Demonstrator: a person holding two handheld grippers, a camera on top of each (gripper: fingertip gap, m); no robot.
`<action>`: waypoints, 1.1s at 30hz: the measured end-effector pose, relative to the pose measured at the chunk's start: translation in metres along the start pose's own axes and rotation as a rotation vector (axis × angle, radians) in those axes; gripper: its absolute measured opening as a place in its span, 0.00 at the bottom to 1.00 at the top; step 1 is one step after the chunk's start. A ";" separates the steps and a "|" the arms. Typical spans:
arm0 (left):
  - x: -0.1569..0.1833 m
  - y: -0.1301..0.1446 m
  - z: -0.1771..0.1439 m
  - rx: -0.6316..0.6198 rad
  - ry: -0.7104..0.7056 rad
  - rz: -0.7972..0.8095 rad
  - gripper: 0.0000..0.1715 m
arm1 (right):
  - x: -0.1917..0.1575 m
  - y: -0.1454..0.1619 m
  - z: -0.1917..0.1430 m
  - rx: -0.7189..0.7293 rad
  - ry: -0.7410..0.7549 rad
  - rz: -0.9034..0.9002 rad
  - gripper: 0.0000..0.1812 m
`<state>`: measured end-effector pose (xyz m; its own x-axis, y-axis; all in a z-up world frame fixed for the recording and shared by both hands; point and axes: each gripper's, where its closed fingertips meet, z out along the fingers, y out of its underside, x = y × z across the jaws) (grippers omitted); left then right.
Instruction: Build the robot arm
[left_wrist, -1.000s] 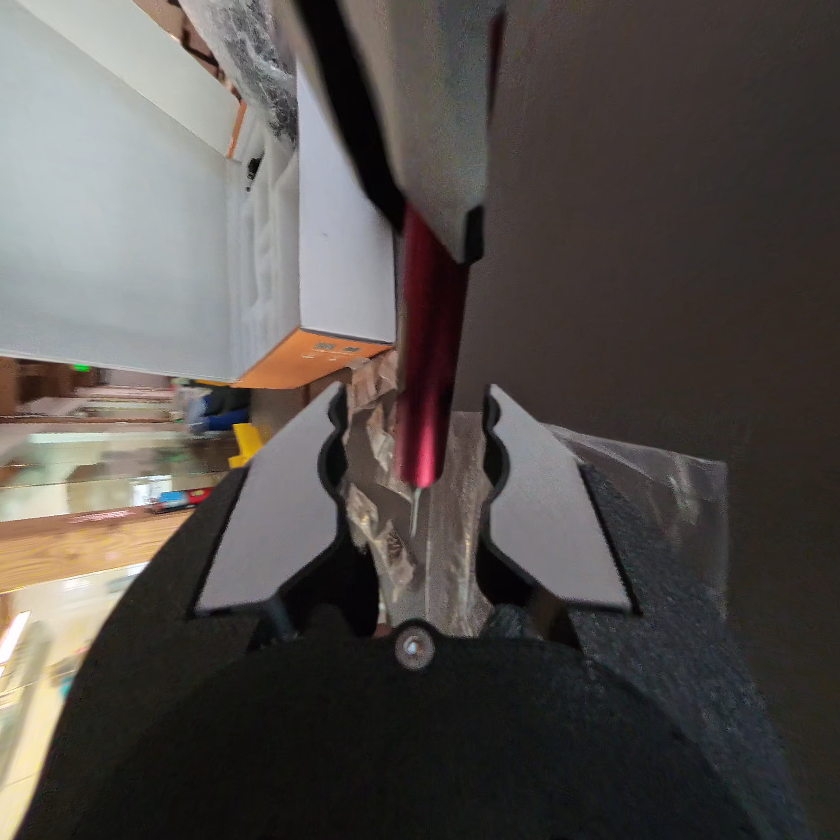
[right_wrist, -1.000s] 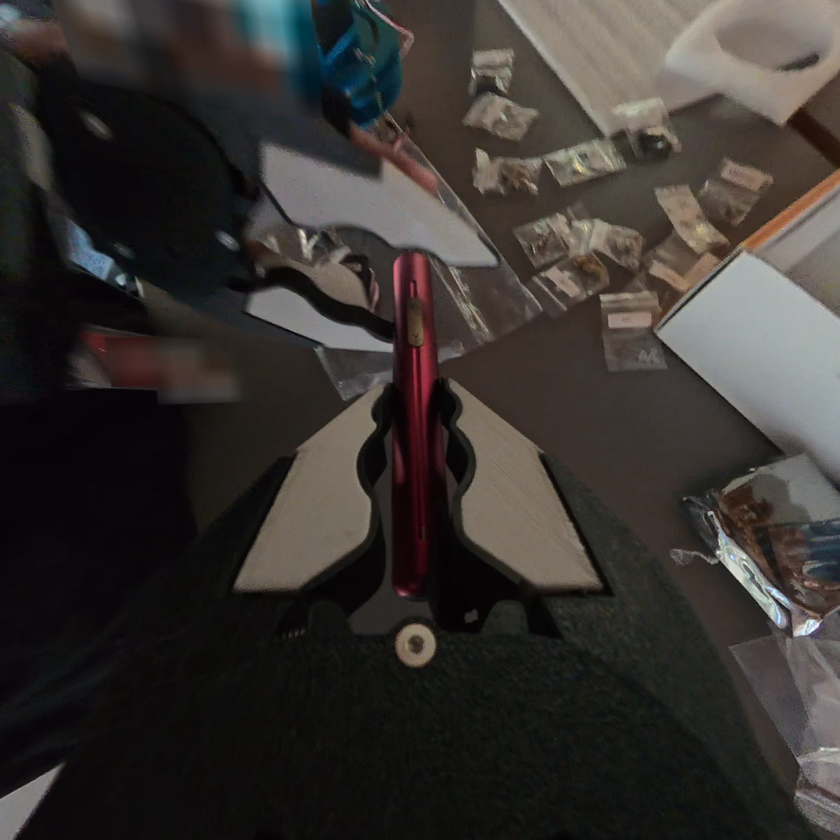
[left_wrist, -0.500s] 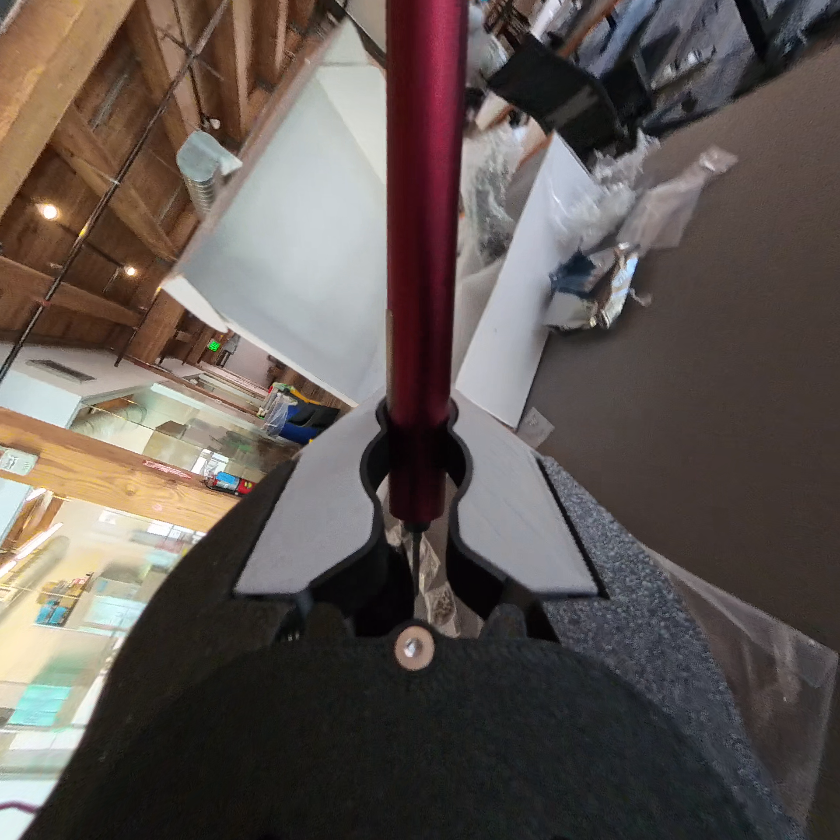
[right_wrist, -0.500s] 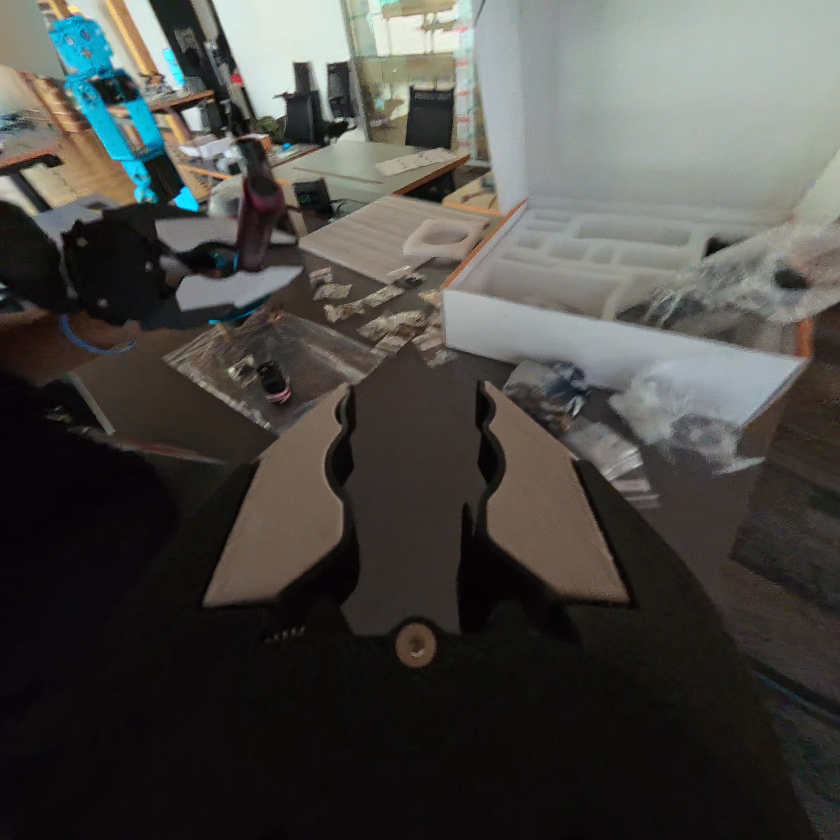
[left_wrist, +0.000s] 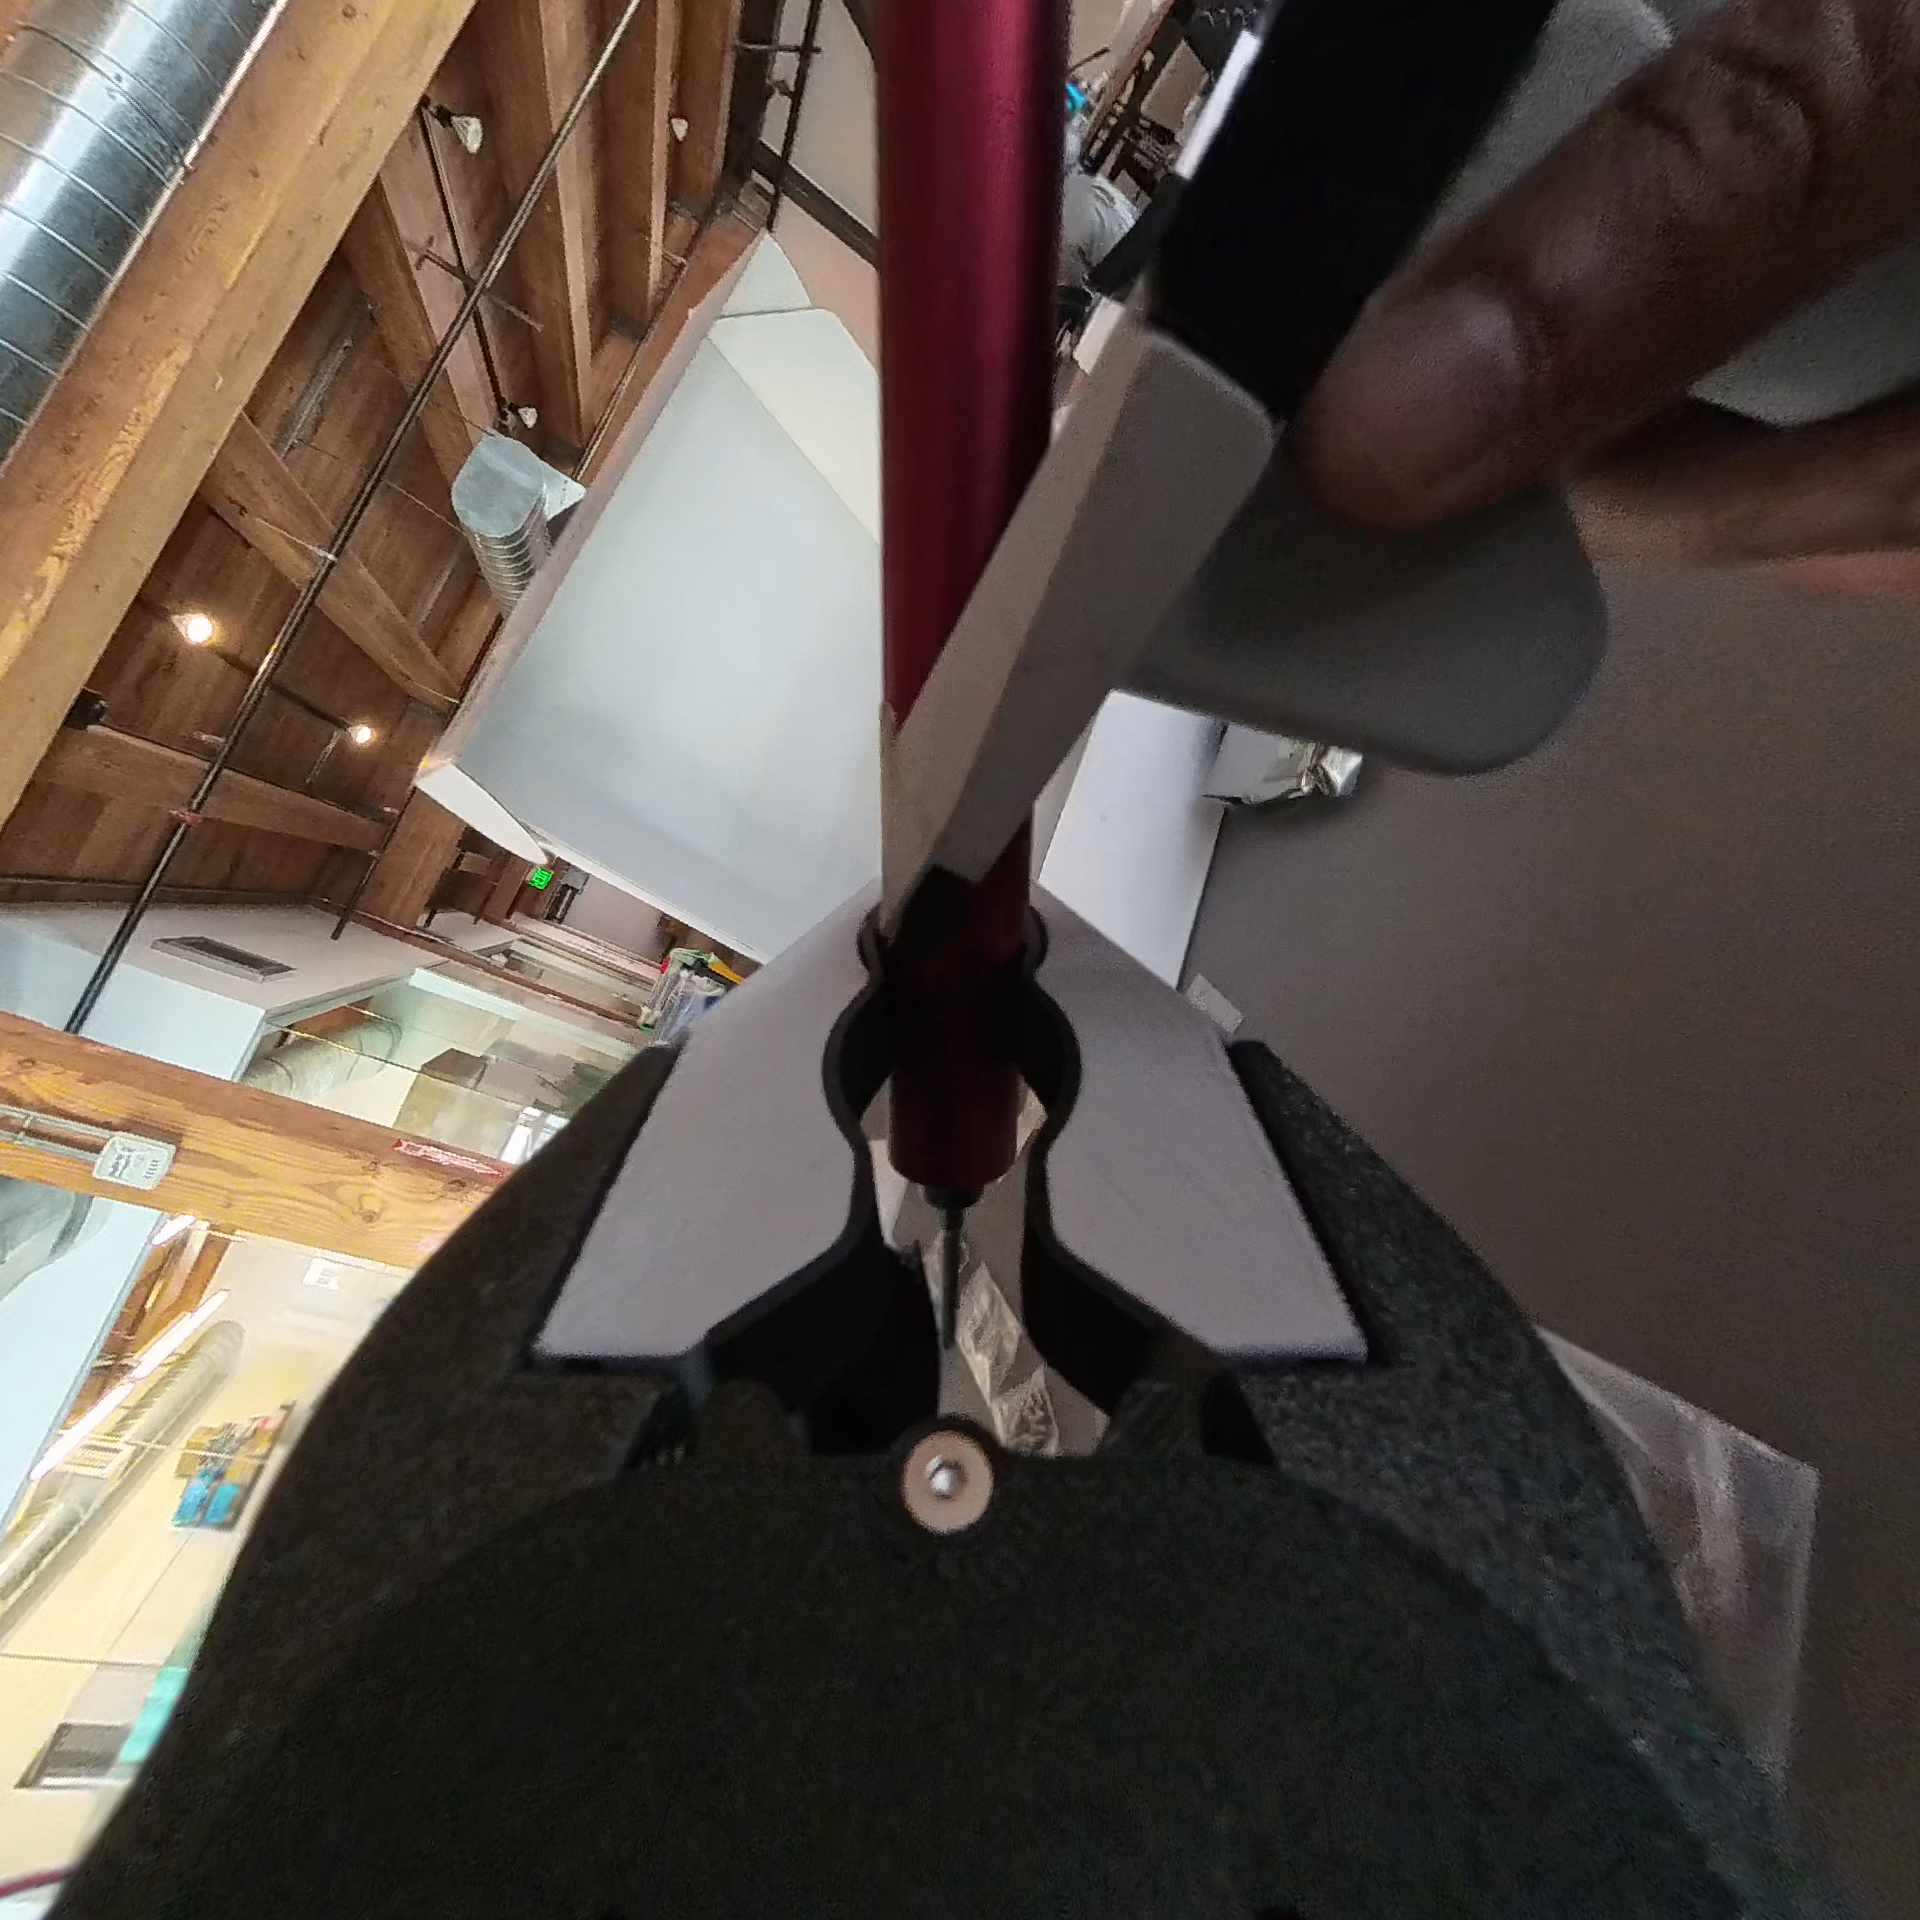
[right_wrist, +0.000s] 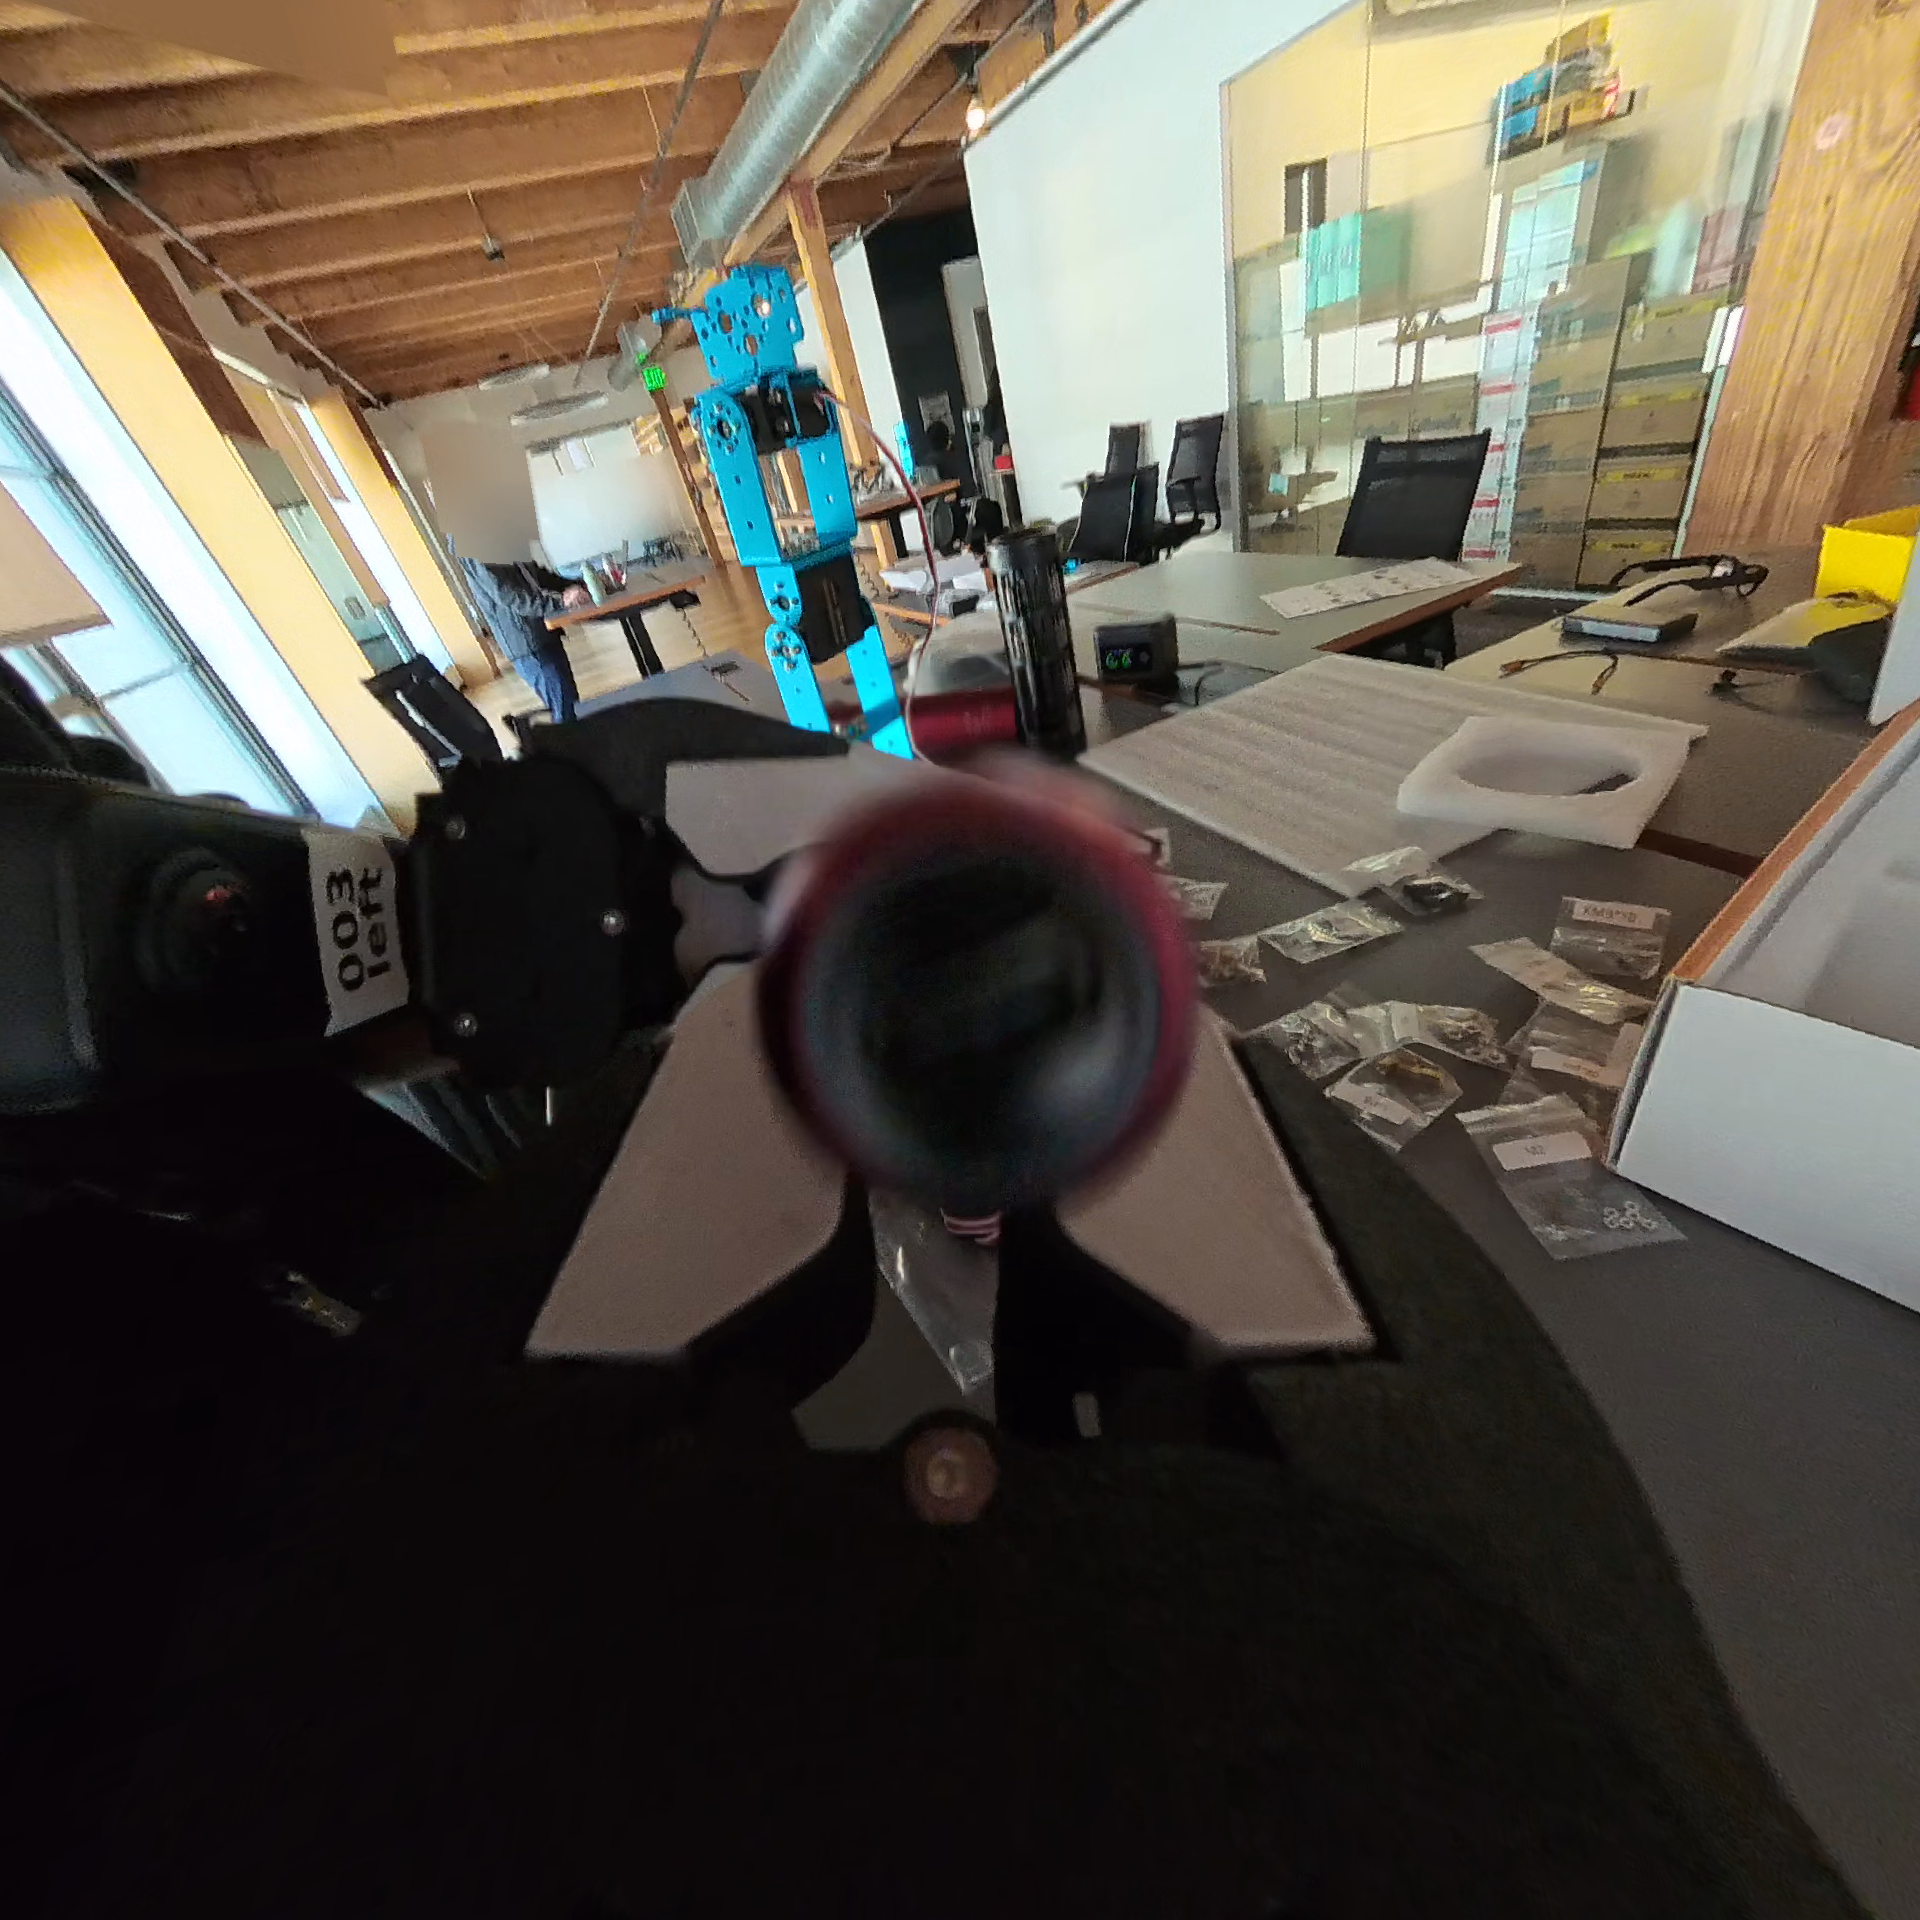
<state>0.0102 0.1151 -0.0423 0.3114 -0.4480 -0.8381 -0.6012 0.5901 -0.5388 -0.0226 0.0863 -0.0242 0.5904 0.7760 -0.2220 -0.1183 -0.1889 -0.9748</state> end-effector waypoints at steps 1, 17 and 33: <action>0.000 0.004 0.000 -0.015 0.009 0.001 0.10 | 0.000 0.003 0.000 -0.027 -0.002 -0.005 0.14; 0.008 0.034 -0.006 -0.090 0.099 -0.091 0.00 | -0.011 0.009 0.023 -0.131 -0.067 -0.140 0.12; 0.072 0.194 -0.145 -0.547 0.436 -0.762 0.33 | -0.007 0.073 0.036 -0.246 -0.123 0.090 0.12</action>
<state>-0.1906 0.1005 -0.1949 0.5217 -0.8434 -0.1283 -0.6425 -0.2896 -0.7094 -0.0644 0.0890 -0.0940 0.4831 0.8137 -0.3231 0.0399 -0.3891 -0.9203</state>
